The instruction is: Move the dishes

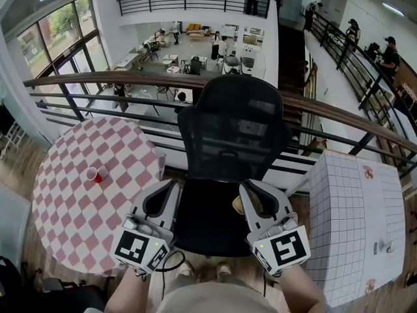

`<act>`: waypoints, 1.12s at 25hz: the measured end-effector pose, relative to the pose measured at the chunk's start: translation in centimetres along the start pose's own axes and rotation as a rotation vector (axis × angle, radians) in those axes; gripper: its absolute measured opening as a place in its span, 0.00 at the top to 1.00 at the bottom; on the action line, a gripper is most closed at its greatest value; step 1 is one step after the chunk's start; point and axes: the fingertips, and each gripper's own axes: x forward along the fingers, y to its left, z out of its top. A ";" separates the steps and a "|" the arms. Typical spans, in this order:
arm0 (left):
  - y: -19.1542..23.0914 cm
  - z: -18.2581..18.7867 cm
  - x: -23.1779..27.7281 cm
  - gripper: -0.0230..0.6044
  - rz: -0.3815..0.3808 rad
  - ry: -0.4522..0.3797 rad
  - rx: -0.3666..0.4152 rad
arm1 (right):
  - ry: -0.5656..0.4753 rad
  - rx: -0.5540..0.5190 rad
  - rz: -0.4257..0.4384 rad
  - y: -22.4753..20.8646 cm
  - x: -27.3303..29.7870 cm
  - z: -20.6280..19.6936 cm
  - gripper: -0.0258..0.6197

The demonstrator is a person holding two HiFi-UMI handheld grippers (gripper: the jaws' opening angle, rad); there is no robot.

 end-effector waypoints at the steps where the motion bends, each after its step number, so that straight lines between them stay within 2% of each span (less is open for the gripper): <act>1: 0.0 -0.2 0.2 0.94 -0.003 0.003 -0.002 | 0.012 -0.007 -0.004 -0.4 0.0 -0.3 0.90; 6: 0.5 0.3 1.4 0.94 -0.045 0.004 -0.042 | 0.109 -0.083 -0.011 -1.4 0.9 -0.2 0.90; 11: 0.7 0.8 3.3 0.94 -0.088 0.028 -0.038 | 0.204 -0.114 0.027 -3.4 3.2 -0.1 0.90; 16: -2.5 -6.5 10.2 0.94 -0.120 0.059 -0.019 | 0.341 -0.097 0.080 -9.6 4.9 -10.0 0.90; 22: -1.0 -11.0 12.0 0.94 -0.130 0.099 -0.042 | 0.497 -0.089 0.128 -9.0 7.5 -18.1 0.90; 28: -3.1 -18.2 15.8 0.94 -0.145 0.166 -0.039 | 0.665 -0.091 0.196 -11.5 8.3 -30.4 0.89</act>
